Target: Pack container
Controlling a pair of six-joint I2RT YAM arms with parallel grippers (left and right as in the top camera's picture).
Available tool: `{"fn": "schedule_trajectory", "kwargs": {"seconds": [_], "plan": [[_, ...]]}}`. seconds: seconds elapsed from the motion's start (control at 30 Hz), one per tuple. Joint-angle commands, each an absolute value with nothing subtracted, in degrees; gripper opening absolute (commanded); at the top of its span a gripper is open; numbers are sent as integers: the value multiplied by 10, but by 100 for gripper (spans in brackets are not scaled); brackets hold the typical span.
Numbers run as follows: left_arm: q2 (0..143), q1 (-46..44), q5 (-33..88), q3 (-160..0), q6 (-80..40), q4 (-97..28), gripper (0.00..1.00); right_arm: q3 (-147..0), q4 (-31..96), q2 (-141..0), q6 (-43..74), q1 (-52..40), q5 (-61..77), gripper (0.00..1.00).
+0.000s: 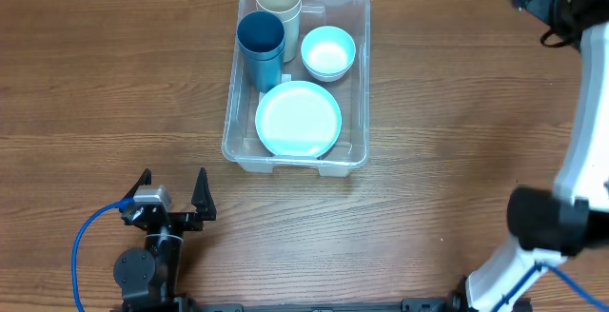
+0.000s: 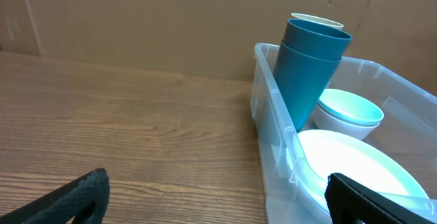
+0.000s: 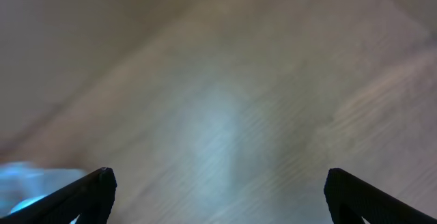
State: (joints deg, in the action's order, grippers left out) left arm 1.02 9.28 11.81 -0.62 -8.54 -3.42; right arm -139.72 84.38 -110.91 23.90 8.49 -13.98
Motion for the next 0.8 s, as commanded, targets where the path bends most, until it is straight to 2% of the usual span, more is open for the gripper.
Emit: {"fn": "schedule_trajectory", "kwargs": {"seconds": [0.0, 0.2, 0.37, 0.63, 0.77], "plan": [[3, 97, 120, -3, -73, -32, 100, -1362, 781, -991, 235, 42, -163, 100], [3, 97, 120, -3, -73, -32, 100, -1125, 573, -812, 194, -25, -138, 100], [3, 97, 120, -3, -73, -32, 100, -811, 373, -615, 194, -44, -104, 100], [3, 97, 120, -3, -73, -32, 100, -401, 176, -335, 179, -45, -74, 100], [3, 97, 120, -3, -73, -32, 100, -273, 112, -229, 175, -45, -69, 100]]}}
